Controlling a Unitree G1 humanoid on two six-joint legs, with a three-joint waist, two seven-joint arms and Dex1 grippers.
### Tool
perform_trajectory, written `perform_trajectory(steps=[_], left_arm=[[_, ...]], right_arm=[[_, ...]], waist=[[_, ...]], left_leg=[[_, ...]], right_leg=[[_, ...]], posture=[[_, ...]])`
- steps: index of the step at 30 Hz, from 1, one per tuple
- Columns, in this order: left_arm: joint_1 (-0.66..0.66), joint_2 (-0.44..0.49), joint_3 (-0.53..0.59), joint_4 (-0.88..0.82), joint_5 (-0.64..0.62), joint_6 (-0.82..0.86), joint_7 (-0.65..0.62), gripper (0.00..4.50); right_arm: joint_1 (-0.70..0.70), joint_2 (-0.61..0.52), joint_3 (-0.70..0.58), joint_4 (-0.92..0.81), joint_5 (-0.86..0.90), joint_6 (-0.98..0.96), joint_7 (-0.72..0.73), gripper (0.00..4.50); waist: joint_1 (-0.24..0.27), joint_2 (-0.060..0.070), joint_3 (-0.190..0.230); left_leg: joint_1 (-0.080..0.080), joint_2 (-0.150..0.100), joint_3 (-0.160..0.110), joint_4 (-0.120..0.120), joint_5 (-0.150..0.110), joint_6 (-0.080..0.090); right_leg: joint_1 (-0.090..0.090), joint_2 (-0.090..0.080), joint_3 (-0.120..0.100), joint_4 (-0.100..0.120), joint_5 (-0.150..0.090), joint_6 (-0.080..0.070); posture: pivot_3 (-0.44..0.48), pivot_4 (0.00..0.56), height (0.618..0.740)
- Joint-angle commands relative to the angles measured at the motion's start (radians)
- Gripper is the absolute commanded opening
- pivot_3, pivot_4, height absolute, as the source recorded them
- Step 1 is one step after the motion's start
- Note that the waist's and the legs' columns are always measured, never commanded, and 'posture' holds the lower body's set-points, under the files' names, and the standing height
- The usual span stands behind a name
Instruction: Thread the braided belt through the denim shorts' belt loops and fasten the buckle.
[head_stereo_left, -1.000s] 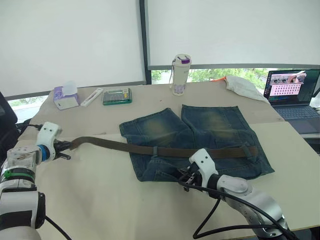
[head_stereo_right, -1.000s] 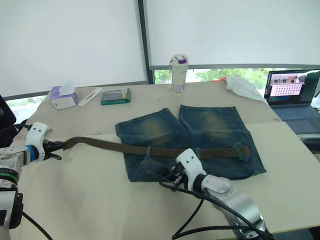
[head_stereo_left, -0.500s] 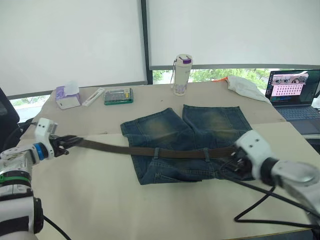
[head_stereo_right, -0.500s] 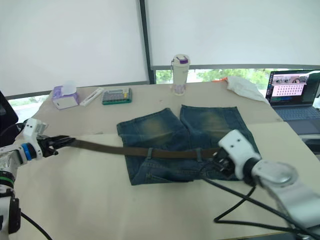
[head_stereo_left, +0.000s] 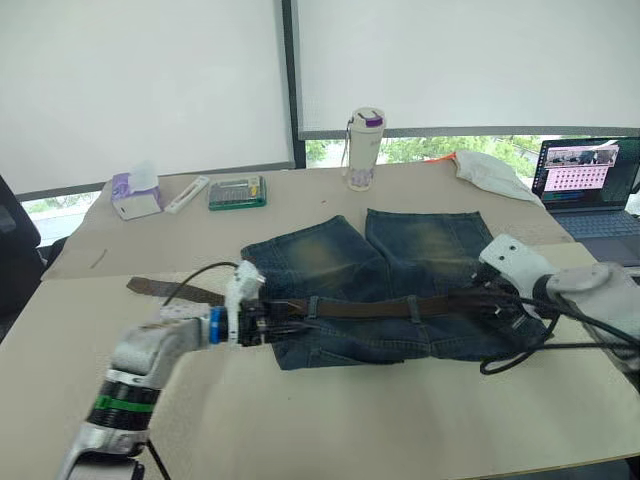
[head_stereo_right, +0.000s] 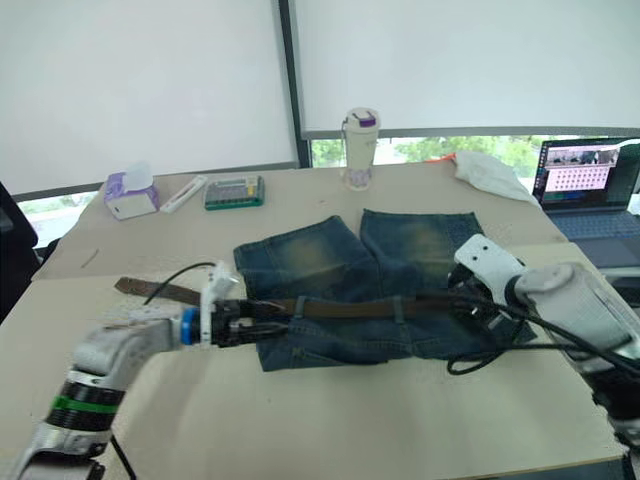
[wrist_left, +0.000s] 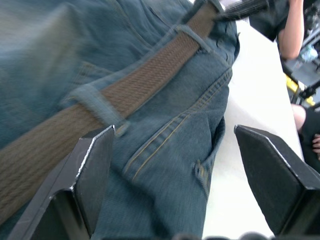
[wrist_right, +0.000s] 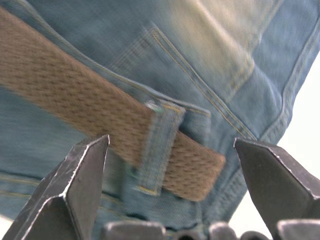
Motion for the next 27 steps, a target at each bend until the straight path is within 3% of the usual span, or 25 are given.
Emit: perform_trajectory(steps=[1,2,3,6,14,16,17,21,27], left_arm=[[-0.064,-0.019,-0.025,0.015,0.054,-0.057,0.034,4.06],[-0.091,-0.030,-0.033,0.048,0.072,-0.074,0.039,4.06],[-0.118,-0.038,-0.040,0.082,0.090,-0.091,0.046,4.10],[-0.172,-0.043,-0.049,0.153,0.115,-0.110,0.036,4.10],[-0.352,-0.077,-0.200,0.486,0.267,-0.233,-0.114,4.10],[-0.370,-0.090,-0.229,0.546,0.305,-0.271,-0.140,4.10],[-0.380,-0.100,-0.241,0.574,0.318,-0.275,-0.152,3.84],[-0.414,-0.131,-0.281,0.692,0.399,-0.382,-0.167,2.60],[-0.544,-0.166,-0.235,0.949,0.497,-0.614,-0.040,0.63]], right_arm=[[-0.073,0.015,0.098,0.132,-0.099,-0.084,0.075,4.39],[-0.087,0.022,0.128,0.174,-0.120,-0.099,0.098,4.39],[-0.092,0.024,0.146,0.198,-0.136,-0.111,0.118,3.85],[-0.085,0.025,0.136,0.181,-0.148,-0.117,0.153,2.85],[0.093,0.040,-0.116,-0.157,-0.060,0.070,0.104,0.19],[0.127,0.049,-0.159,-0.216,-0.052,0.105,0.084,0.15],[0.150,0.056,-0.186,-0.256,-0.045,0.133,0.073,0.15],[0.241,0.117,-0.300,-0.388,-0.021,0.213,0.014,0.15],[0.218,0.252,-0.318,-0.337,-0.050,0.123,-0.102,0.15]], waist=[[0.002,0.000,0.000],[0.004,0.000,0.000],[0.008,0.000,0.000],[0.015,0.000,0.000],[0.015,0.000,0.000],[0.015,0.000,0.000],[0.014,0.000,0.000],[0.015,0.000,0.000],[0.017,-0.002,0.001]], left_leg=[[0.000,0.000,0.000,0.001,0.000,0.000],[0.000,0.000,0.001,0.000,0.000,0.000],[0.001,0.000,0.001,0.002,0.000,0.000],[0.000,-0.001,0.001,0.003,0.000,0.000],[-0.001,-0.001,0.000,0.005,0.000,0.000],[-0.001,-0.001,0.000,0.005,0.000,0.000],[-0.001,-0.001,0.000,0.005,0.000,0.000],[-0.002,-0.001,-0.001,0.005,0.000,0.000],[-0.001,-0.002,-0.001,0.009,-0.001,0.001]], right_leg=[[0.000,0.000,0.000,-0.001,0.000,0.000],[0.000,0.000,0.000,-0.001,0.000,0.000],[0.000,0.000,0.000,-0.002,0.000,0.000],[0.000,0.000,0.000,-0.002,0.000,0.000],[0.000,0.000,-0.002,0.001,0.000,0.000],[0.000,0.000,-0.001,0.002,0.000,0.000],[0.000,0.000,-0.001,0.002,0.000,0.000],[0.000,0.000,-0.001,0.002,0.000,0.000],[0.001,-0.001,-0.001,0.001,0.000,0.000]], posture=[[0.000,0.150,0.740],[0.000,0.150,0.740],[0.000,0.150,0.740],[0.000,0.150,0.740],[0.000,0.150,0.740],[0.000,0.150,0.740],[0.000,0.150,0.740],[0.000,0.150,0.740],[0.000,0.150,0.740]])
